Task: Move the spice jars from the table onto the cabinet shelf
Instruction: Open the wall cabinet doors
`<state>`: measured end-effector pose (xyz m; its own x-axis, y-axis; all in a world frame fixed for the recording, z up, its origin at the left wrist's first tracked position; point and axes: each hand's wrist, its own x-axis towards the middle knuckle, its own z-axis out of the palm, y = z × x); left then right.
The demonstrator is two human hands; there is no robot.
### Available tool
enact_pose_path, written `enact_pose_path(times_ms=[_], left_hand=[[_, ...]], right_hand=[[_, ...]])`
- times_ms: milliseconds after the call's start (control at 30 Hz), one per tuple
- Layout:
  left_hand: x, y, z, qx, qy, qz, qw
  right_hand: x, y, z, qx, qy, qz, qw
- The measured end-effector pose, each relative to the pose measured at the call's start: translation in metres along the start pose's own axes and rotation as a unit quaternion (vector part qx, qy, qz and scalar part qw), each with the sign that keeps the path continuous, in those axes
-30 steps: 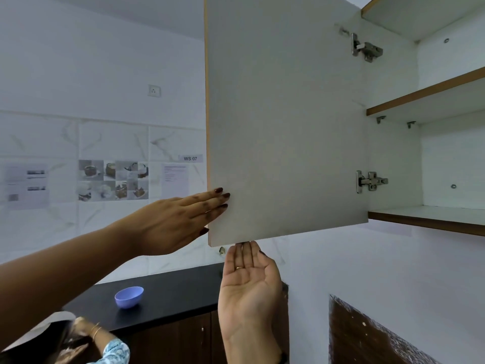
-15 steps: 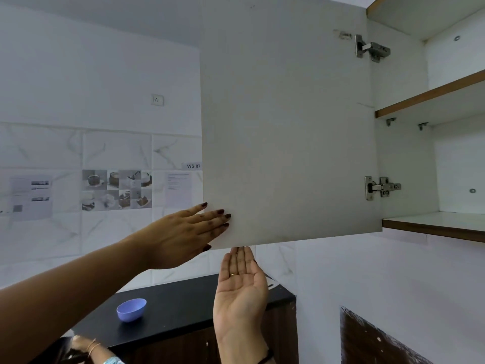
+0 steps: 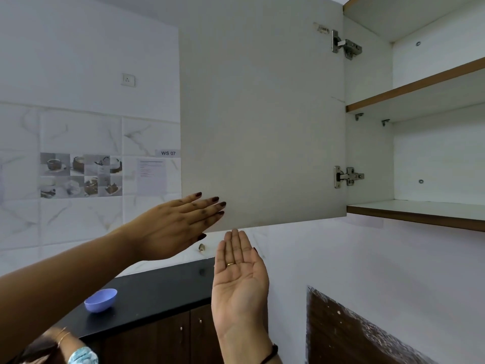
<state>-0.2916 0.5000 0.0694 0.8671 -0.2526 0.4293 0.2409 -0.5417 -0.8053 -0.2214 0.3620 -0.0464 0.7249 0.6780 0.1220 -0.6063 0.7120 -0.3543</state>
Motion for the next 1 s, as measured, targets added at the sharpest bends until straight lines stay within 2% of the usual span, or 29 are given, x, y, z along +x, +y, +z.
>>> enact_pose_path(times_ms=[33, 333, 800, 1000], left_hand=[[0.003, 0.004, -0.003, -0.007, -0.002, 0.001, 1.0], [0.026, 0.022, -0.012, -0.033, 0.059, 0.013, 0.998], [0.054, 0.072, -0.039, -0.127, 0.176, 0.024, 0.976], [0.06, 0.117, -0.046, -0.224, 0.219, 0.013, 0.95]], right_hand=[[0.004, -0.025, 0.007, 0.066, -0.065, -0.003, 0.996], [-0.03, -0.064, 0.01, 0.078, -0.07, -0.067, 0.992], [-0.08, -0.108, -0.004, -0.022, -0.042, -0.187, 0.981], [-0.1, -0.121, -0.024, -0.134, -0.023, -0.28, 0.95]])
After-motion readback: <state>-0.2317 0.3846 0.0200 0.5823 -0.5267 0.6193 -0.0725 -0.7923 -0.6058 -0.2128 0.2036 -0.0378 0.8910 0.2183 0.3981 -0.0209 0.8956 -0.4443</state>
